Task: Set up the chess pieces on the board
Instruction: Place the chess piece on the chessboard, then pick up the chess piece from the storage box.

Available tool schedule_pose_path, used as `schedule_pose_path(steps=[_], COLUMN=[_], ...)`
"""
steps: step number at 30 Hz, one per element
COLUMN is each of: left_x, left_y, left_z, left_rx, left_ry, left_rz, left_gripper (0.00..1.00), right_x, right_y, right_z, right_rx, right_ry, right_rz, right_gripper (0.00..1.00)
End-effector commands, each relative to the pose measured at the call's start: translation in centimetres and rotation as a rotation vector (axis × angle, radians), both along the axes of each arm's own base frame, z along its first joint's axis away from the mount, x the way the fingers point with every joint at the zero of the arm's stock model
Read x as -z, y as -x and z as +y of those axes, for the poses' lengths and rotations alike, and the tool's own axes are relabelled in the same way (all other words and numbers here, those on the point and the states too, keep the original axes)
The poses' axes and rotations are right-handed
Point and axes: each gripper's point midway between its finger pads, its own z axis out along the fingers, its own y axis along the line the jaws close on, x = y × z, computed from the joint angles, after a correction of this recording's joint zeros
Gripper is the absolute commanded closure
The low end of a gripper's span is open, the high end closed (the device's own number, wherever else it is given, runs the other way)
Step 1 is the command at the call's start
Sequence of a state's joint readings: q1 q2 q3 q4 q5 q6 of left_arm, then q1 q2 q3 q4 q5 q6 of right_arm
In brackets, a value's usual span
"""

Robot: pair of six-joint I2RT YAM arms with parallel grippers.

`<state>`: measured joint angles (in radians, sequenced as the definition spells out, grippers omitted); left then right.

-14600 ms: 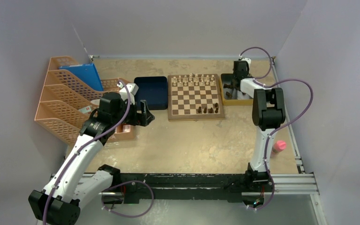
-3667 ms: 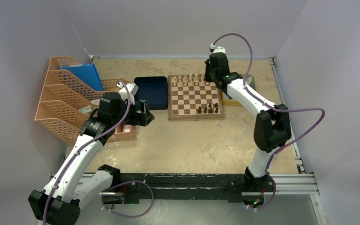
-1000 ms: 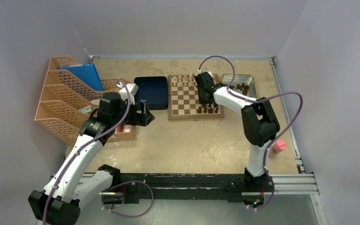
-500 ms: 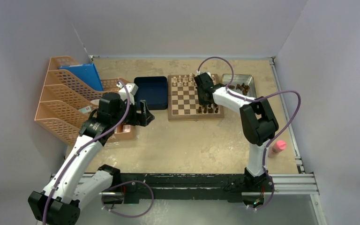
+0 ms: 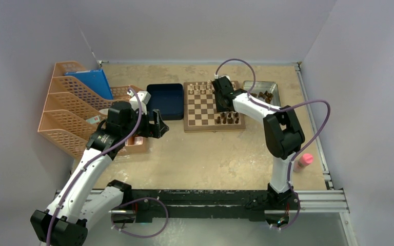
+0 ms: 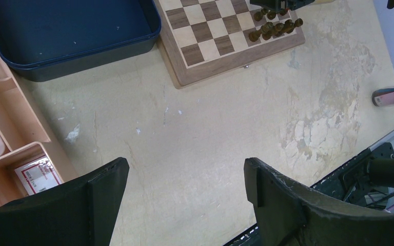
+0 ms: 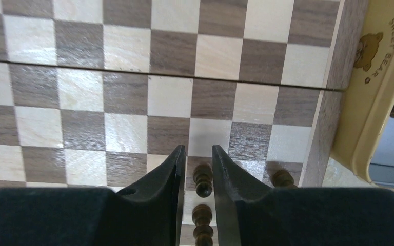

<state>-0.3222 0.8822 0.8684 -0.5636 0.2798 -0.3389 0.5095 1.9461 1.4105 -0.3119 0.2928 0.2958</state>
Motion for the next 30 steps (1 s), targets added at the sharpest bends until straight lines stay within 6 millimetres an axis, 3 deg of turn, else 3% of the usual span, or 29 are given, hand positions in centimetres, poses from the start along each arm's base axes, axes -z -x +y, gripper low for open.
schedule_pose_path(steps=[1, 9, 15, 19, 24, 30], left_x=[-0.7, -0.7, -0.8, -0.8, -0.9, -0.8], left_y=[-0.2, -0.1, 0.0, -0.1, 0.0, -0.1], left_z=[-0.1, -0.1, -0.1, -0.2, -0.2, -0.2], left_rx=[0.002, 0.004, 0.004, 0.007, 0.009, 0.009], left_ry=[0.008, 0.008, 0.009, 0.009, 0.011, 0.009], left_rz=[-0.036, -0.035, -0.04, -0.038, -0.041, -0.038], left_gripper=[0.17, 0.17, 0.17, 0.17, 0.17, 0.17], right_x=[-3.8, -9.0, -12.9, -14.6, -13.7, -11.4], right_y=[-1.4, -3.9, -6.8, -8.4, -10.5, -12.6], right_z=[0.8, -0.4, -4.8, -8.8, -14.1, -17.8], right_rx=[0.013, 0.11, 0.248, 0.333, 0.433, 0.485], right_ry=[-0.049, -0.08, -0.117, -0.106, -0.047, 0.033], right_rz=[-0.071, -0.228, -0.354, -0.434, -0.467, -0.475], right_gripper=[0.71, 0.7, 0.7, 0.7, 0.69, 0.69])
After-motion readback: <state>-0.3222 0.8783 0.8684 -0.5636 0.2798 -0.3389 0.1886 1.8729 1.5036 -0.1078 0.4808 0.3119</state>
